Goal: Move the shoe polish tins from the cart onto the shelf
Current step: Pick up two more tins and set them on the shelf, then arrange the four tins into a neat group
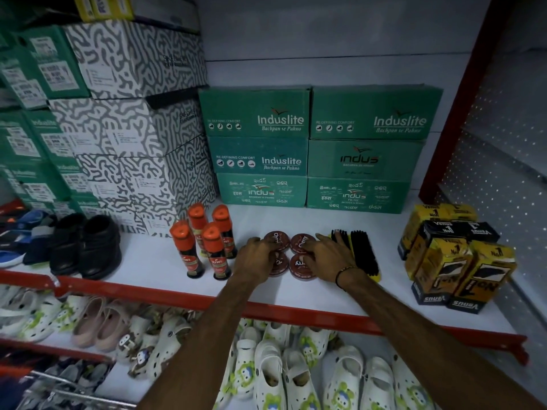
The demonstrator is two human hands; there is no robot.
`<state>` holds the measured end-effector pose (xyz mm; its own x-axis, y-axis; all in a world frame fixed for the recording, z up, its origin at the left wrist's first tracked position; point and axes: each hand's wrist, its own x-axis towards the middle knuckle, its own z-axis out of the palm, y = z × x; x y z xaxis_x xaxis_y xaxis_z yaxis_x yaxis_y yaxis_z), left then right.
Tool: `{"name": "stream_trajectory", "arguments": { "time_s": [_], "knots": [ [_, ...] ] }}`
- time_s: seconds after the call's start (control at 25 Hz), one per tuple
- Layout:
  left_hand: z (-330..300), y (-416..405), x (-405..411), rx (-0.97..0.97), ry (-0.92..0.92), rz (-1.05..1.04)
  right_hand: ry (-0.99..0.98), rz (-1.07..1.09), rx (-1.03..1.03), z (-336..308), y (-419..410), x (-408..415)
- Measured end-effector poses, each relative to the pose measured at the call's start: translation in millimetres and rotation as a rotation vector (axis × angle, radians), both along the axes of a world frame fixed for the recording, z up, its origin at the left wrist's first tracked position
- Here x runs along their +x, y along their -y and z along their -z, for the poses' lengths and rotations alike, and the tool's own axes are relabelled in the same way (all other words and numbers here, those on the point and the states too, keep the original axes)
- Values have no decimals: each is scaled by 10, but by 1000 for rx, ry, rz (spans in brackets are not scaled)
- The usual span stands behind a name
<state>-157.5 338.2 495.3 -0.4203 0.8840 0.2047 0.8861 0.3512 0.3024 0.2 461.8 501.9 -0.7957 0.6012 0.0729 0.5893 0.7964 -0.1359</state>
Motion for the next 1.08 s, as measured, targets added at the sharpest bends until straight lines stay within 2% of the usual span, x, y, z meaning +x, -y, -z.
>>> {"name": "stream_trajectory", "arguments": {
  "time_s": [0.88,1.08],
  "knots": [
    [40,5,-4,-10,-41,7,-21,0,44,94,-3,-11],
    [-25,3,-21,-76,-101,34,-21,9,72,69,12,17]
  ]
}}
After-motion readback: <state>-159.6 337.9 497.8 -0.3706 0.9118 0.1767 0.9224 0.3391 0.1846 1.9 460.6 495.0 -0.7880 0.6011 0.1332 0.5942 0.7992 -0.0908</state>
